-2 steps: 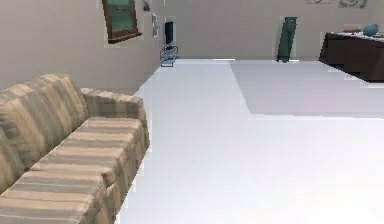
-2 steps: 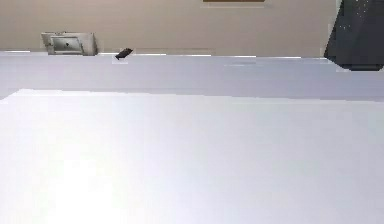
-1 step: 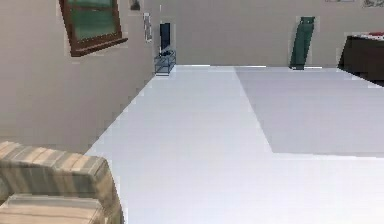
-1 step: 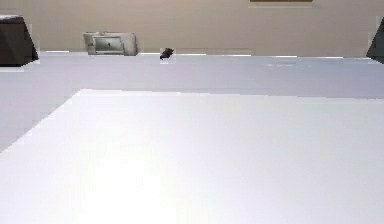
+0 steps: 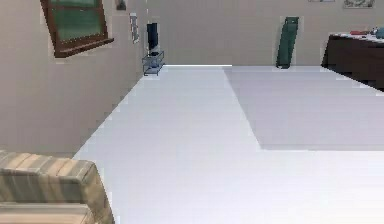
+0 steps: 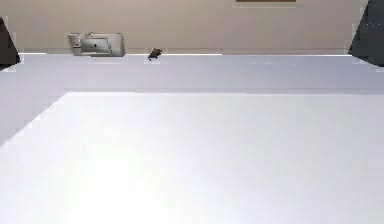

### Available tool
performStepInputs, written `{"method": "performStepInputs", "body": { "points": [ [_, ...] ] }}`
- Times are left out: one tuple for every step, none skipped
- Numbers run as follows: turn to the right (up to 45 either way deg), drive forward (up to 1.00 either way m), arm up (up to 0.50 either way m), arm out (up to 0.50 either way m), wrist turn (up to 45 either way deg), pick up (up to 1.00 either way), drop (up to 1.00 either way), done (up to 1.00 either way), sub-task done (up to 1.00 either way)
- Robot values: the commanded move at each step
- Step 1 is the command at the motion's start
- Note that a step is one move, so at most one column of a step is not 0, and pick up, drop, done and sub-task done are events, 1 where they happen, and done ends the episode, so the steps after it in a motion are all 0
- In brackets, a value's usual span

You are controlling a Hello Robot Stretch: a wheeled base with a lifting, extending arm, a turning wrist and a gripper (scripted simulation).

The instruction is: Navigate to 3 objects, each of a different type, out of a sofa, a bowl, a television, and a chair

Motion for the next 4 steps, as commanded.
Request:
{"method": "performStepInputs", "body": {
  "points": [
    [0.0, 1.0, 0.0, 0.0, 0.0, 0.0, 0.0, 0.0, 0.0],
    [0.0, 0.15, 0.0, 0.0, 0.0, 0.0, 0.0, 0.0, 0.0],
    [-9.0, 0.0, 0.0, 0.0, 0.0, 0.0, 0.0, 0.0, 0.0],
    [0.0, 1.0, 0.0, 0.0, 0.0, 0.0, 0.0, 0.0, 0.0]
  ]
}}
